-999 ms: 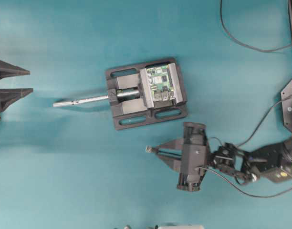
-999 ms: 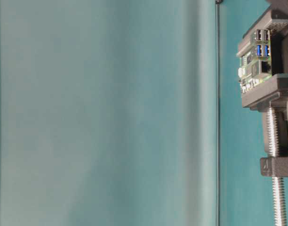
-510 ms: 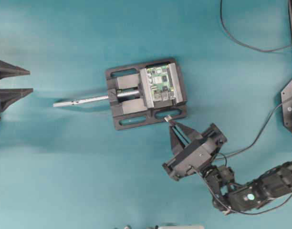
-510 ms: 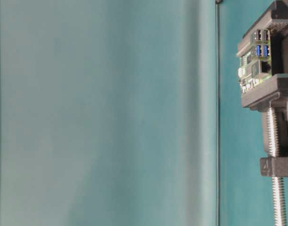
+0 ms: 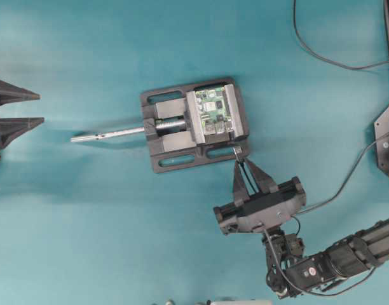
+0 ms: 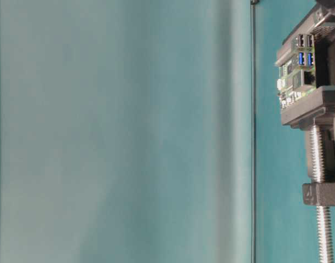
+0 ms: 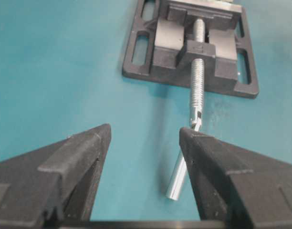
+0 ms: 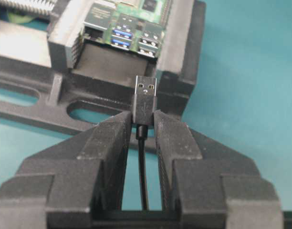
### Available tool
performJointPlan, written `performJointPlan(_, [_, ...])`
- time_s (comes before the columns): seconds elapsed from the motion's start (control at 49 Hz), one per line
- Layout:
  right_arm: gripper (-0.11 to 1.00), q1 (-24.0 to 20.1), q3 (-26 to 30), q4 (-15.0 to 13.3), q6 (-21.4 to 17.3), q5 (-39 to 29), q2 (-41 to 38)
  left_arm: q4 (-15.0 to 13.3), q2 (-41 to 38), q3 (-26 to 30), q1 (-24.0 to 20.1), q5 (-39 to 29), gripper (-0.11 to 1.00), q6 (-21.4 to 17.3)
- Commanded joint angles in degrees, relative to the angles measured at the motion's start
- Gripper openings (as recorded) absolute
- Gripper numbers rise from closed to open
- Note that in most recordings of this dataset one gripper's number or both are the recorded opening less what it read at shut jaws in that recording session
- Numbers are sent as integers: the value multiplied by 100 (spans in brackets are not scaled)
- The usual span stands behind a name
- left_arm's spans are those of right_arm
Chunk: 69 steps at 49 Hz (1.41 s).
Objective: Insert the USB into the fixed PCB.
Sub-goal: 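Carry the held USB plug with the right gripper toward the board's USB ports, then align the USB plug with the right-side upper USB port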
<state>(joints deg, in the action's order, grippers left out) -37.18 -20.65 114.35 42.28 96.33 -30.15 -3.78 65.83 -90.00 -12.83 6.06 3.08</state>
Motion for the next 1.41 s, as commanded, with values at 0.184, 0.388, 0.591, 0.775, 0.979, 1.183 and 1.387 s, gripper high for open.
performJointPlan(0.184, [19,185,167,53,0,62,325,18,-44,62,-9,53,75,62])
performJointPlan(0.388, [19,352,316,88,53,-97,369,18,-44,62,-9,53,75,62])
performJointPlan(0.591, [19,448,378,193,167,-132,501,18,-44,62,-9,53,75,62])
performJointPlan(0.775, [19,483,387,334,422,-211,580,18,-44,62,-9,53,75,62])
performJointPlan(0.979, [19,501,387,457,466,-360,589,9,-44,62,-9,53,75,62])
performJointPlan(1.183, [19,501,360,475,483,-404,589,18,-44,62,-9,53,75,62])
performJointPlan(1.387, [19,527,352,439,536,-387,589,9,-44,62,-9,53,75,62])
